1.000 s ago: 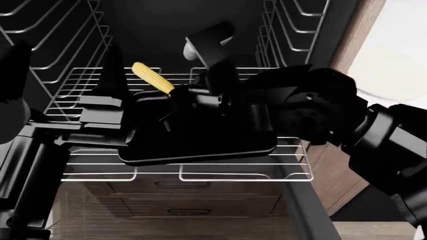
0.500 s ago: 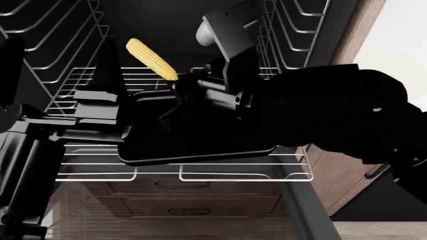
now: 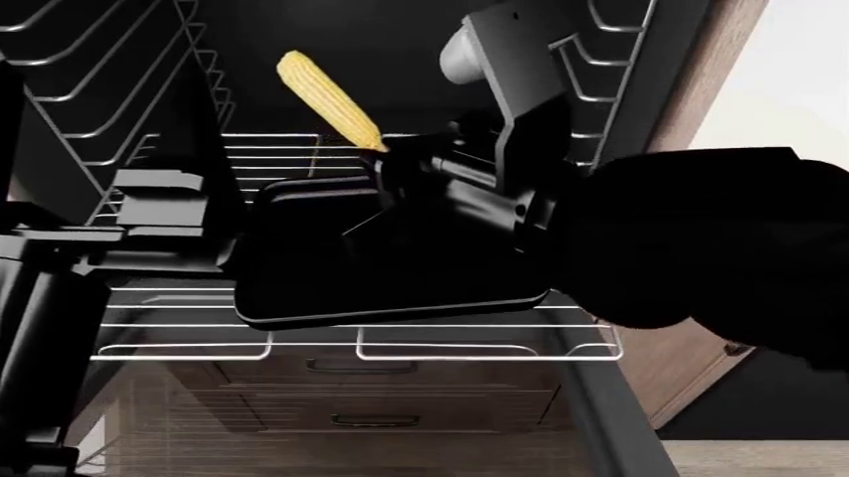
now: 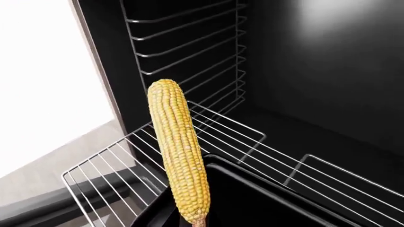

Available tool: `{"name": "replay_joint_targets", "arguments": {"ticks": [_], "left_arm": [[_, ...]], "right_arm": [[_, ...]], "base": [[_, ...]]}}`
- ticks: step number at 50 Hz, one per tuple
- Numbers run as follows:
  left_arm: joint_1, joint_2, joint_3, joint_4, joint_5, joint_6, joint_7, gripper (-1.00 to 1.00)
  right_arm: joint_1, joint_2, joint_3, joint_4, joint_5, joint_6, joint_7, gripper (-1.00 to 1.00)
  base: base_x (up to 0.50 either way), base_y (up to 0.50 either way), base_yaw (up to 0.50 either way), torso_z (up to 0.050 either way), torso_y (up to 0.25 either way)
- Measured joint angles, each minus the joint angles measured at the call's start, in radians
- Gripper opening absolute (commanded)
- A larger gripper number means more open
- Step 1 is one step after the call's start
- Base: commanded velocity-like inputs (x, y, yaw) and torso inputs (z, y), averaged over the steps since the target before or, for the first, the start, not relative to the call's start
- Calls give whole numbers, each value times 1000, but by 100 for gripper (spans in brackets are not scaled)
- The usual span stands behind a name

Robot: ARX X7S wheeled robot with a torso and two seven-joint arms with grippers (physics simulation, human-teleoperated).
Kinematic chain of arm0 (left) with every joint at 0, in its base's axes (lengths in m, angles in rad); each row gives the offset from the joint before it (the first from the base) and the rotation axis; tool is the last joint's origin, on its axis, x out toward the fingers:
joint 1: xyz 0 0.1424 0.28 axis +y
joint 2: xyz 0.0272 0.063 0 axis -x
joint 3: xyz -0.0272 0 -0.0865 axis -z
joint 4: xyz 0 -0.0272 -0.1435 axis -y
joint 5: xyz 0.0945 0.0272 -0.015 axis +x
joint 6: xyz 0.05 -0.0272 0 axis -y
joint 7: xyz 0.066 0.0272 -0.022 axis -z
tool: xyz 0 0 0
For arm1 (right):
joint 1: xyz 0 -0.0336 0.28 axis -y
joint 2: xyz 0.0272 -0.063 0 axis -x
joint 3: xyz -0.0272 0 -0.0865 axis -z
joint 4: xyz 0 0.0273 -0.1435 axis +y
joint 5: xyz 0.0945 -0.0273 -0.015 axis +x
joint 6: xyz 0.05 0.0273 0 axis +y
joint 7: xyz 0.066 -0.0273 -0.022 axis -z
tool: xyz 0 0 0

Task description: Pick the corn from the oven and place it on the plate on the counter.

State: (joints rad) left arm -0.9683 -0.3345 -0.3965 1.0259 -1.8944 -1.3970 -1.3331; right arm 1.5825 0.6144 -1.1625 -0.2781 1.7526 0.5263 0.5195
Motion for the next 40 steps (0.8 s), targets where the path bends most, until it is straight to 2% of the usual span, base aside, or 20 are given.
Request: {"name": "replay_joint_targets", "arguments": {"ticks": [23,40], "left_arm": [[3,5,-24,0,-1,-10,8,100],[0,-3,-33,-2,-9,-12,6,100]], "right_arm": [[3,116,57,-167,82,-22,113,-100],[-5,241,94,-264,128,-37,185,-100]], "base": [[0,0,0,0,0],[0,0,0,0,0]]}}
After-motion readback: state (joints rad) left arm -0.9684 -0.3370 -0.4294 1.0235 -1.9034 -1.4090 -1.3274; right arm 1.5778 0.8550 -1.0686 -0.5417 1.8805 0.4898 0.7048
